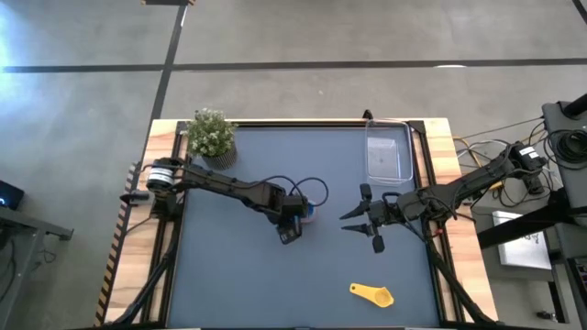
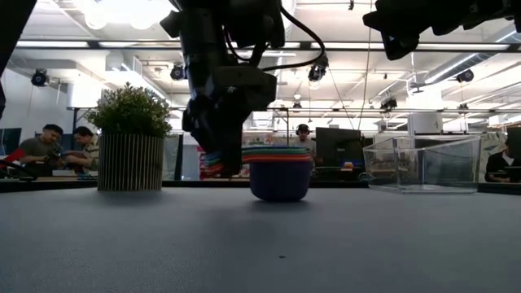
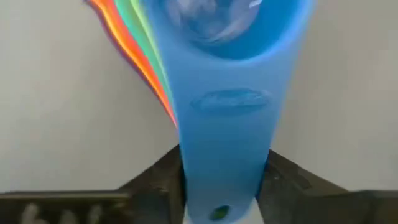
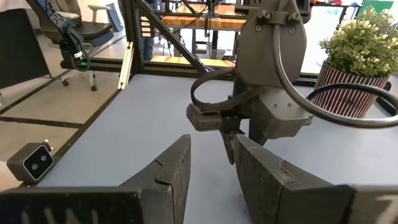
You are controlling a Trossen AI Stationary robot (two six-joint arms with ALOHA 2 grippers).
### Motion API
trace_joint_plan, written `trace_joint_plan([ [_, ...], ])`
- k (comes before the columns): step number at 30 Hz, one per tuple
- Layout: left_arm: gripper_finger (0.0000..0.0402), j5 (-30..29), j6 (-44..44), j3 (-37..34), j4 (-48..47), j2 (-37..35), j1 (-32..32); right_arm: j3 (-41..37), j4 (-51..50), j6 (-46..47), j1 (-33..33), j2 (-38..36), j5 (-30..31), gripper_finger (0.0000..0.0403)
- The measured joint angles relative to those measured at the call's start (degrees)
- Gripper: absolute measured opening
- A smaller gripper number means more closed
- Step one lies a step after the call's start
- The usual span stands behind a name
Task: Nest measuring cups in basket
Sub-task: Adjust the stacked measuring cups
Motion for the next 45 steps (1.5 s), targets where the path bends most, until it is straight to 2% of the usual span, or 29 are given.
trace_joint_plan([
  [2, 0.0113, 1.36, 2.55, 0.00, -1.34, -0.13, 0.01, 0.00, 0.00, 0.01, 0.00, 0.00, -0.01, 0.0112],
  [9, 0.0113, 6.93, 11.19, 0.00, -7.20, -2.18, -0.12, 0.00, -0.13, 0.01, 0.00, 0.00, -0.01, 0.0112],
  [18, 0.0116, 9.12, 19.71, -0.27, -15.28, -5.12, -0.36, 0.00, -0.44, 0.48, 0.00, 0.00, -0.03, 0.0112],
  [22, 0.0112, 13.17, 23.50, -0.99, -13.46, -5.20, -0.45, 0.00, -0.52, 0.89, 0.00, 0.00, -0.08, 0.0112],
  [30, 0.0109, 13.79, 24.92, -6.20, -5.40, -5.44, -0.05, 0.00, -0.81, 1.10, 0.00, 0.00, -0.12, 0.0112],
  [37, 0.0094, 16.43, 22.09, -14.08, 3.94, -8.29, 1.17, 0.00, -0.93, 1.07, 0.00, 0.00, -0.13, 0.0112],
  [45, 0.0067, 15.76, 19.62, -15.44, 6.18, -13.26, 1.17, 0.00, -0.92, 0.97, -0.03, 0.00, 1.26, 0.0112],
])
